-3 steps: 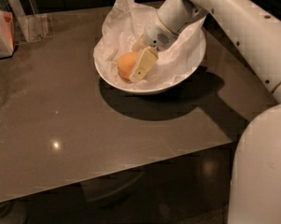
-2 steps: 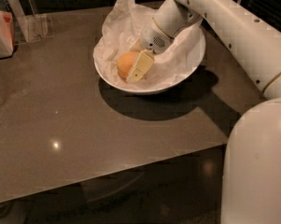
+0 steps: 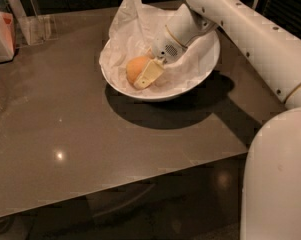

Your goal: Pick orange from white bowl

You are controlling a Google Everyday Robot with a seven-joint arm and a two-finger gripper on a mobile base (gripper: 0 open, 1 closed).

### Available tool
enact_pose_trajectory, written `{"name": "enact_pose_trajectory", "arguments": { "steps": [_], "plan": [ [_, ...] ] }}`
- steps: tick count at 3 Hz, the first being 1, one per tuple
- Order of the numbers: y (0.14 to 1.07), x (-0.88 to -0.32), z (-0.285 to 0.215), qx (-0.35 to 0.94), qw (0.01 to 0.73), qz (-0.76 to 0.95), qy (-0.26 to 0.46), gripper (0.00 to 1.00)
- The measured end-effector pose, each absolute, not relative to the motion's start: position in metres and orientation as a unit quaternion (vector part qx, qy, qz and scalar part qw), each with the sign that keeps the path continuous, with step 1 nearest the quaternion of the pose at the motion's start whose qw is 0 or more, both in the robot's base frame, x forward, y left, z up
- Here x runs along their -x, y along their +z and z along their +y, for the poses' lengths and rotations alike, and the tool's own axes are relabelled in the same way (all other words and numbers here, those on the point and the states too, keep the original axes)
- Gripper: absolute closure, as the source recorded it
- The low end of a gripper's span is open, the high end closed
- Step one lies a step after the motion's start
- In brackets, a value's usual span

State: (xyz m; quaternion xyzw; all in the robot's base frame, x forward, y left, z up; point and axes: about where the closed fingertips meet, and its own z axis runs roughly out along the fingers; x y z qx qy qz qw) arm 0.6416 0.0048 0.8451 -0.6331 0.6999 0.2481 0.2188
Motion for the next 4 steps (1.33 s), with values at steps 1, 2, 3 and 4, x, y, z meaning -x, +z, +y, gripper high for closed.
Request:
{"name": "enact_pose_trajectory", "arguments": {
  "steps": [1,2,3,4],
  "plan": [
    [0.847,-0.641,0.004,0.632,0.219,0.700,0.248,0.84],
    [0.863,-0.635,-0.004,0.628,0.246,0.698,0.241,1.00],
    [0.898,-0.617,-0.016,0.630,0.292,0.681,0.233,1.00],
    [0.940,-0.590,-0.028,0.632,0.341,0.658,0.227,1.00]
  ]
}}
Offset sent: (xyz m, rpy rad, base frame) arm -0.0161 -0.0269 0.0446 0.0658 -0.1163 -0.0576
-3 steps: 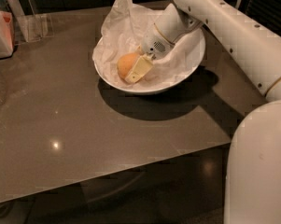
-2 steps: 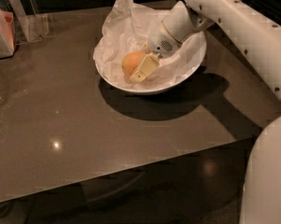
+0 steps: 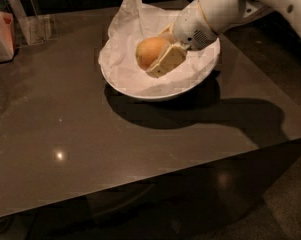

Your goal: Pick orange from white bowl

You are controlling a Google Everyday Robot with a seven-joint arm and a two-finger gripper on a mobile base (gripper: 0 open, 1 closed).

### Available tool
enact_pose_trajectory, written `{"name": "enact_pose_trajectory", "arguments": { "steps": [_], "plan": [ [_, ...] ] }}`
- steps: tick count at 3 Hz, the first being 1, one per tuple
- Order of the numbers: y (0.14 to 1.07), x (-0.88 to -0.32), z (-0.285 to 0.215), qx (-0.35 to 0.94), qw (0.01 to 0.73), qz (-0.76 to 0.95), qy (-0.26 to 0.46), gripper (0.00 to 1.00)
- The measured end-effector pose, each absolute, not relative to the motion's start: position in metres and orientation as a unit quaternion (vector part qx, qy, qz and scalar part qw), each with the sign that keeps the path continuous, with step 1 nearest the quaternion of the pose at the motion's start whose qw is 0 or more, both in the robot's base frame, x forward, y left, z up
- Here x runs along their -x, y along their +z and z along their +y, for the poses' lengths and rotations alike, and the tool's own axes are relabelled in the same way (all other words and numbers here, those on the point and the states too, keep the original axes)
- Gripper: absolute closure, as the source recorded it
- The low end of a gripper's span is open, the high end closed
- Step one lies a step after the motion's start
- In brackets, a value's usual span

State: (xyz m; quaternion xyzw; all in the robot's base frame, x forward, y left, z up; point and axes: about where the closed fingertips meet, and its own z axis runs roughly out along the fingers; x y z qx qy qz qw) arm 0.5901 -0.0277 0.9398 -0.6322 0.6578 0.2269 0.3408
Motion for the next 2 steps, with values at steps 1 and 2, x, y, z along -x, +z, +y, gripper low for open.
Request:
{"name": "enact_pose_trajectory", "arguments": {
  "steps": [1,2],
  "plan": [
    [0.972,-0.551,-0.046,0.628,0.359,0.655,0.218,1.00],
    [0.989,-0.512,-0.062,0.614,0.371,0.663,0.215,1.00]
  ]
}}
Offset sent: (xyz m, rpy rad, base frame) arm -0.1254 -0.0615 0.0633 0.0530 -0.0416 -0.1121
